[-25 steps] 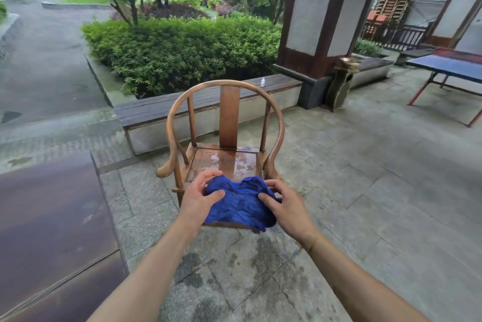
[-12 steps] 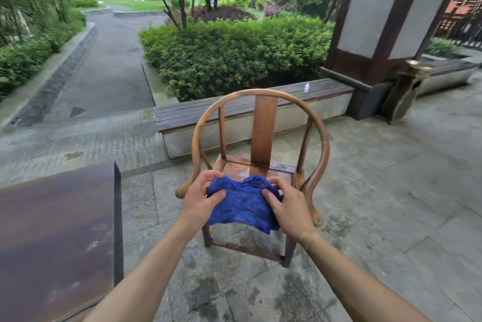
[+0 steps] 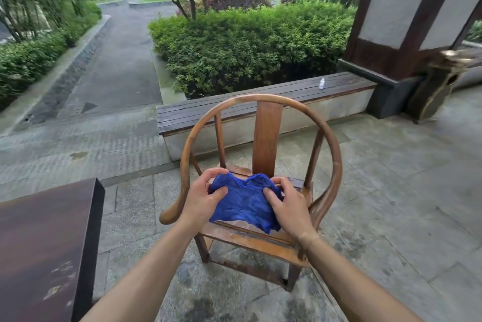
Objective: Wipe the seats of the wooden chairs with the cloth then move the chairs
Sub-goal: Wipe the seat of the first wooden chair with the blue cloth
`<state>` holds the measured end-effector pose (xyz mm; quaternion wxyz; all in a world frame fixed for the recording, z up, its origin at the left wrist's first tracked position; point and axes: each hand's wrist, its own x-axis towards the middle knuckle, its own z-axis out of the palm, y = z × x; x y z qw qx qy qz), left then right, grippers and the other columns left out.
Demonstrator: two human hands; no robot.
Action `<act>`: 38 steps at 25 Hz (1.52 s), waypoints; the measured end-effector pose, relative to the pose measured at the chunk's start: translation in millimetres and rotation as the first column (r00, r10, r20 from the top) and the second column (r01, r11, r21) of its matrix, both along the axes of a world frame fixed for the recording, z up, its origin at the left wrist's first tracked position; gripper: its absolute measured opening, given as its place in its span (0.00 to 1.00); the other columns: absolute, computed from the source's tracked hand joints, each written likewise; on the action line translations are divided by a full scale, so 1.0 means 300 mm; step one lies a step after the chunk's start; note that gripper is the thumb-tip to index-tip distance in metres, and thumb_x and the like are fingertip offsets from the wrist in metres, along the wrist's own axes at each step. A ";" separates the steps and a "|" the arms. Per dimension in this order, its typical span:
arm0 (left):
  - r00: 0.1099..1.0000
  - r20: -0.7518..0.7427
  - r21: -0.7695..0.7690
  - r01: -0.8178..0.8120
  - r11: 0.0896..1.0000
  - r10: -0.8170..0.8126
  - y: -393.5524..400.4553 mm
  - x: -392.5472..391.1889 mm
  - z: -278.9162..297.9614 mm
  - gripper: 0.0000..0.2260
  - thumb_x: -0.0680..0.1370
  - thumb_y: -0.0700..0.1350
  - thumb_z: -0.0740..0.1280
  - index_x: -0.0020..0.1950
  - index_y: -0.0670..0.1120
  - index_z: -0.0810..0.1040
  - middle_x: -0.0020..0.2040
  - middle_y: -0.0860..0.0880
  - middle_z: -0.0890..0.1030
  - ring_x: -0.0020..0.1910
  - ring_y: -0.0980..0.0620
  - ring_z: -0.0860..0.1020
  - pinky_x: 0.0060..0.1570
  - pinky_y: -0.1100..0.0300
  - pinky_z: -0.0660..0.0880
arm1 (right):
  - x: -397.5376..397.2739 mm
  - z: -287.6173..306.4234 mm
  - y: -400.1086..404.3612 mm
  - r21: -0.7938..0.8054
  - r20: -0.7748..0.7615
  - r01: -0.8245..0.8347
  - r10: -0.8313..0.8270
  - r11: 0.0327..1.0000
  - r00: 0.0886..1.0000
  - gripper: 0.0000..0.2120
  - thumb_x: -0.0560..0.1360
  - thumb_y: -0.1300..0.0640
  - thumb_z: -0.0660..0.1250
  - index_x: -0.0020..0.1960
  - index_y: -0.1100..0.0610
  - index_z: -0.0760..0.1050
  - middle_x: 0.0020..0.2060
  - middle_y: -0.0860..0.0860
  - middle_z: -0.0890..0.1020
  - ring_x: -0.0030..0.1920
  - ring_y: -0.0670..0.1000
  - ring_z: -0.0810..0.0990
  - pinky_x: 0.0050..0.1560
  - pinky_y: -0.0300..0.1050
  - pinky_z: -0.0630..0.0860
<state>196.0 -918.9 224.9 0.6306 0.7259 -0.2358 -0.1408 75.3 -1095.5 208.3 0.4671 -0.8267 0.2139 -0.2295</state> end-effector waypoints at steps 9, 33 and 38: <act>1.000 -0.025 -0.015 0.005 1.000 -0.005 -0.111 0.398 -0.080 0.20 0.77 0.32 0.69 0.55 0.58 0.81 0.47 0.51 0.83 0.45 0.47 0.77 0.48 0.44 0.77 | 0.384 -0.034 -0.101 -0.003 -0.056 0.068 -0.068 0.998 0.996 0.04 0.77 0.51 0.69 0.51 0.46 0.75 0.42 0.43 0.82 0.44 0.46 0.80 0.47 0.49 0.76; 0.970 -0.132 0.433 -0.129 0.892 0.204 -0.255 0.855 -1.537 0.17 0.76 0.31 0.66 0.55 0.52 0.79 0.54 0.55 0.82 0.55 0.55 0.79 0.63 0.61 0.73 | 0.888 -1.465 -0.154 0.074 -0.515 0.156 -0.097 0.985 0.852 0.10 0.77 0.51 0.70 0.57 0.50 0.77 0.50 0.48 0.84 0.52 0.54 0.81 0.48 0.48 0.74; 0.982 0.164 0.534 -0.170 0.828 0.095 -0.211 0.847 -1.804 0.12 0.77 0.33 0.65 0.58 0.43 0.80 0.61 0.45 0.76 0.60 0.50 0.74 0.64 0.71 0.64 | 0.909 -1.733 -0.083 -0.175 -0.537 0.079 -0.162 0.982 0.828 0.12 0.79 0.47 0.66 0.59 0.50 0.76 0.52 0.49 0.82 0.47 0.60 0.82 0.39 0.50 0.75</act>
